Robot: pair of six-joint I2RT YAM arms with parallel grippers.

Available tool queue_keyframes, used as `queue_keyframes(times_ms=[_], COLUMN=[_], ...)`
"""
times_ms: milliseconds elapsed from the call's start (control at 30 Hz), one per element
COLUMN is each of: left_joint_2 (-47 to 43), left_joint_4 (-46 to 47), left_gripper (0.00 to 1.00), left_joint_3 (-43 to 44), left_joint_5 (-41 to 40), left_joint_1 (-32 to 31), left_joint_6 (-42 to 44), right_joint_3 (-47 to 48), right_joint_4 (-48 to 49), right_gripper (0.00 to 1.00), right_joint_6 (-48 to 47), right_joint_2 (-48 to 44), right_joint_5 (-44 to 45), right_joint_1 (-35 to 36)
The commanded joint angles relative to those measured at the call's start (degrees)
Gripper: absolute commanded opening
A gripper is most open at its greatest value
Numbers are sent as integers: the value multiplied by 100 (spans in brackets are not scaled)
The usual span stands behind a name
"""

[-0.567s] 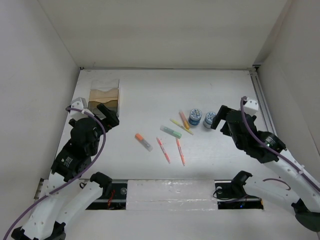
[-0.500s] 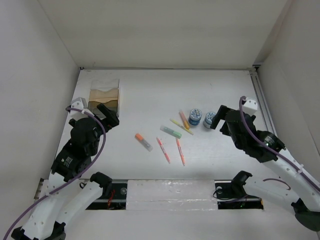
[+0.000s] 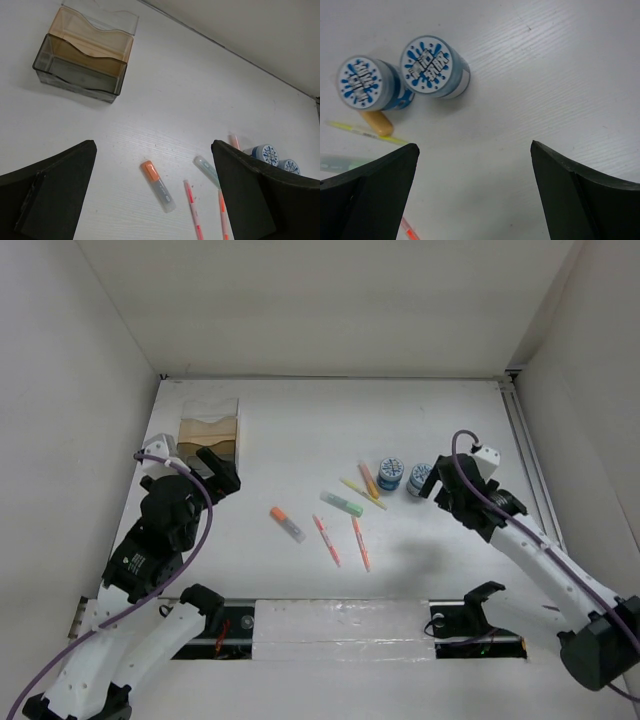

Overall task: Sort the stationery into containers
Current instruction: Pick up the stationery from the center of the board.

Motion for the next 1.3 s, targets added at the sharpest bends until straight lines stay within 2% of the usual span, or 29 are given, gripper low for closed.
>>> queue_keyframes(times_ms=[0, 33, 200, 267, 467, 533, 833, 1267], left_joint_2=[23, 84, 190, 243, 243, 243, 296, 401], left_joint_4=[346, 347, 399, 400, 452, 452, 452, 452], left_gripper=[100, 100, 100, 100, 100, 100, 100, 100], left_joint_3=[-32, -32, -32, -32, -32, -32, -32, -85], left_joint_5=[152, 282, 512, 564, 618, 670, 775, 776], left_joint_1=[15, 15, 15, 15, 15, 15, 15, 15], left_joint_6=[143, 212, 266, 318, 371, 371, 371, 424], right_joint_3=[-259, -259, -5, 100, 101, 101, 373, 690], right_joint_4=[967, 1264, 1565, 1714, 2154, 2312, 2454, 2524], right_gripper=[100, 100, 100, 100, 100, 100, 100, 98], right_joint_6=[-133, -134, -493, -766, -1293, -1434, -1865, -1918], right_joint_2=[404, 580, 1826, 2048, 2357, 2436, 2628, 3314], right_joint_5=[-510, -625, -450, -572, -793, -1161, -1434, -1496], right_joint_1=[-383, -506, -507, -507, -639, -718, -903, -1078])
